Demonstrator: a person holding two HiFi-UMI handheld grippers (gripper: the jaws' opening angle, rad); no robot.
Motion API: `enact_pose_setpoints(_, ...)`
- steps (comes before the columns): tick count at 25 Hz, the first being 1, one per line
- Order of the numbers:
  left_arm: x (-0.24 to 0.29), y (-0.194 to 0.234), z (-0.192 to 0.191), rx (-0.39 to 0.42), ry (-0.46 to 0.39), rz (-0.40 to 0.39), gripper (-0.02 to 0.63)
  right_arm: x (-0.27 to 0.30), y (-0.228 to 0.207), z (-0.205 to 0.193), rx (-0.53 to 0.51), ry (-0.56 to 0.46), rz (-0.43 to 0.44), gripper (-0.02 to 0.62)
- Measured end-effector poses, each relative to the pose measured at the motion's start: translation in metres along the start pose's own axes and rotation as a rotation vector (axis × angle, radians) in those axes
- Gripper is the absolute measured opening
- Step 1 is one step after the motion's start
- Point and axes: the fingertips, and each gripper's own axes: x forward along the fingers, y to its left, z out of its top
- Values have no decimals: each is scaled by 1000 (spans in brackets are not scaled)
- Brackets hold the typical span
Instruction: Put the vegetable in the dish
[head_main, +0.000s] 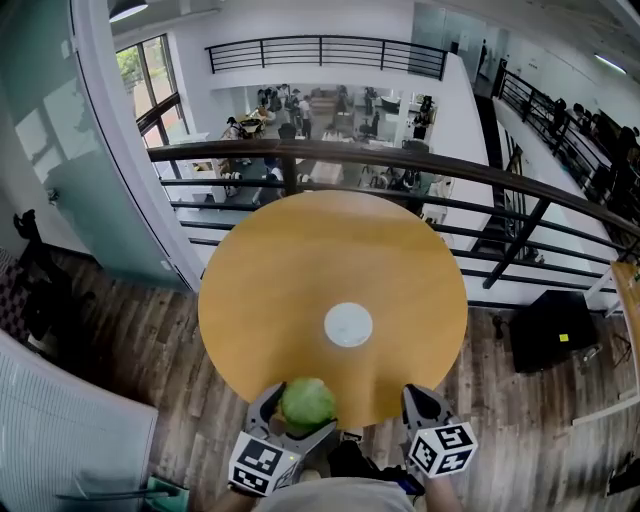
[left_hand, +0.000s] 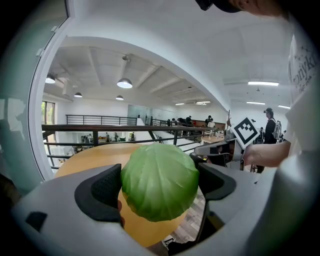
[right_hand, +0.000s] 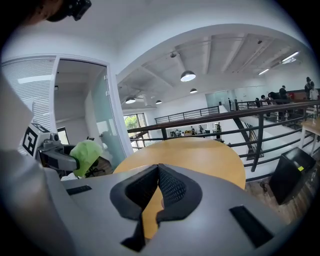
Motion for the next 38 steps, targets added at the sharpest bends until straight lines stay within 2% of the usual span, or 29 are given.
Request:
enact_pose_setpoints(8, 72, 27, 32, -10, 4, 47, 471, 55, -54, 39, -12, 3, 48, 23)
enact_pose_setpoints(17, 122, 37, 50, -39, 24, 92, 471, 88, -90, 53, -14, 41, 104, 24)
enact_pose_setpoints(25, 138, 54, 53, -39, 50, 87, 471, 106, -94, 56, -1, 61, 97, 23)
enact_pose_setpoints(38, 170, 79, 49, -23, 101, 12, 471, 132, -90, 53, 3, 92, 61, 25)
